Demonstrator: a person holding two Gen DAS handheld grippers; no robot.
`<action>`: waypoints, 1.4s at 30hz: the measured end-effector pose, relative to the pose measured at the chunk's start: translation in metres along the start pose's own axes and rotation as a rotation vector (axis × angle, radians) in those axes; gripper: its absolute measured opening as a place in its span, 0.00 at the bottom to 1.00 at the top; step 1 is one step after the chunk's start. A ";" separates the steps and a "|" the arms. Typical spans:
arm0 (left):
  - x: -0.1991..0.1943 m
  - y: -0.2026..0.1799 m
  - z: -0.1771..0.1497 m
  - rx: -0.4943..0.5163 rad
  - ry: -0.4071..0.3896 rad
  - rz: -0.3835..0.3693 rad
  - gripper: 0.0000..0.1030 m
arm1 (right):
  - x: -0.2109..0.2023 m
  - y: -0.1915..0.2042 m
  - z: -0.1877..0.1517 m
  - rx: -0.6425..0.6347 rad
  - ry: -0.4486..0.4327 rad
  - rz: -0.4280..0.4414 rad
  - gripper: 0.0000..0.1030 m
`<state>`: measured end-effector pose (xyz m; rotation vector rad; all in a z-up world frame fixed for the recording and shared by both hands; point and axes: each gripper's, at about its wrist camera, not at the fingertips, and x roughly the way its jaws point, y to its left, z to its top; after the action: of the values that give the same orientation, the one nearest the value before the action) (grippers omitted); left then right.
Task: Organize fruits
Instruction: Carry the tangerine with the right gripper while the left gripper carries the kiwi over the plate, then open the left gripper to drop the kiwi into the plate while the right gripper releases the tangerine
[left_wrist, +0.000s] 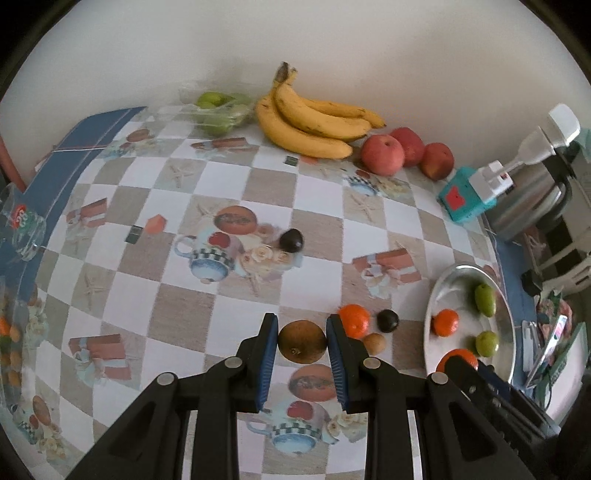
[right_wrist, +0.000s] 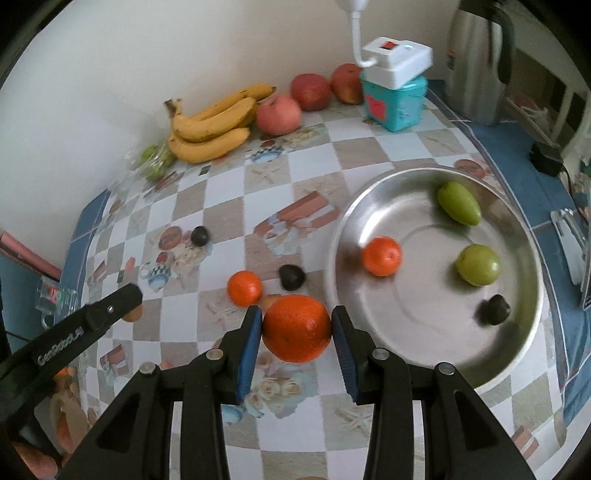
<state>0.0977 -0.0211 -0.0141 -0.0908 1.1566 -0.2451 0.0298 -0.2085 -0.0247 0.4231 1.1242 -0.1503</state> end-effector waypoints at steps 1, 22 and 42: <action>0.002 -0.004 0.000 0.007 0.005 -0.005 0.28 | 0.000 -0.006 0.001 0.009 0.000 -0.011 0.39; 0.017 -0.134 -0.037 0.331 0.037 -0.145 0.28 | -0.023 -0.115 0.013 0.277 -0.026 -0.119 0.39; 0.051 -0.167 -0.062 0.474 0.024 -0.116 0.28 | -0.011 -0.119 0.013 0.272 0.025 -0.124 0.39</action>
<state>0.0365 -0.1918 -0.0513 0.2637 1.0911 -0.6178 -0.0028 -0.3229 -0.0397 0.5981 1.1587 -0.4111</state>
